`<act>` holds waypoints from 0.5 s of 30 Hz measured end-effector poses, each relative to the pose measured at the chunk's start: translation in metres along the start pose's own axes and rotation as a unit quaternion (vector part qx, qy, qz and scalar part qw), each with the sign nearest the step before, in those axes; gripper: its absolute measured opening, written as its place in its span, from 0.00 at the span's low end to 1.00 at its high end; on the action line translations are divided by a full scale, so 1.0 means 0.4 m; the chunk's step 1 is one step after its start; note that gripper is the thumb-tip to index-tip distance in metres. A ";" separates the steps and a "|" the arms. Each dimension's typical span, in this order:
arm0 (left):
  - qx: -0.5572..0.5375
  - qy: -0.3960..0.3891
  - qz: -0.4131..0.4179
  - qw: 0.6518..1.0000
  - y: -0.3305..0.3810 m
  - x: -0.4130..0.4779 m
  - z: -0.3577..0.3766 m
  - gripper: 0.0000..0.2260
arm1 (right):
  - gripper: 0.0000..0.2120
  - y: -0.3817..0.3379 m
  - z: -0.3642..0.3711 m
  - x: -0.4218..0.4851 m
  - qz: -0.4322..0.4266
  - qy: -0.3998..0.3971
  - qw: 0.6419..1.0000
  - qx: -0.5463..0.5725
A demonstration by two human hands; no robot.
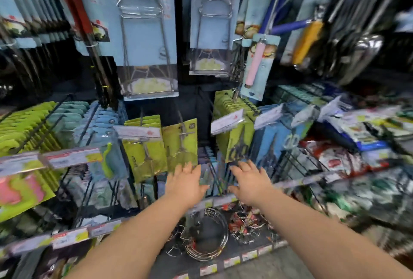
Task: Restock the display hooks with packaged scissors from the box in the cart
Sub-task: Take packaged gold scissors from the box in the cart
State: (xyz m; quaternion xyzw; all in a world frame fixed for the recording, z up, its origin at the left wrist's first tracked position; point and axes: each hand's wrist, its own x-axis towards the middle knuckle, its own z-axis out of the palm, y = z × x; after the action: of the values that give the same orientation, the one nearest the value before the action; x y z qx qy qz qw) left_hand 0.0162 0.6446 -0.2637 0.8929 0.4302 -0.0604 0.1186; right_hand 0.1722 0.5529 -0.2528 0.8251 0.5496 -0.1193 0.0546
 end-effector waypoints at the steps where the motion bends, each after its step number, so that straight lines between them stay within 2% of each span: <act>1: 0.016 -0.007 0.023 1.000 0.028 -0.010 0.006 0.30 | 0.30 0.019 0.003 -0.038 0.018 -0.002 1.000 -0.002; 6: 0.070 -0.018 0.137 0.988 0.203 -0.059 0.047 0.32 | 0.30 0.147 0.045 -0.219 0.107 0.003 0.994 -0.012; 15: 0.122 -0.062 0.303 0.943 0.585 -0.148 0.134 0.33 | 0.29 0.419 0.128 -0.564 0.276 0.002 0.959 0.064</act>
State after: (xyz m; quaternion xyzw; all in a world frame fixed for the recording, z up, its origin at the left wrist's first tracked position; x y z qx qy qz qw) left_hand 0.1623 0.4449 -0.2654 0.9831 0.1209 -0.1290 0.0476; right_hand 0.2367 0.2746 -0.2513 0.9467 0.2918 -0.1330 0.0315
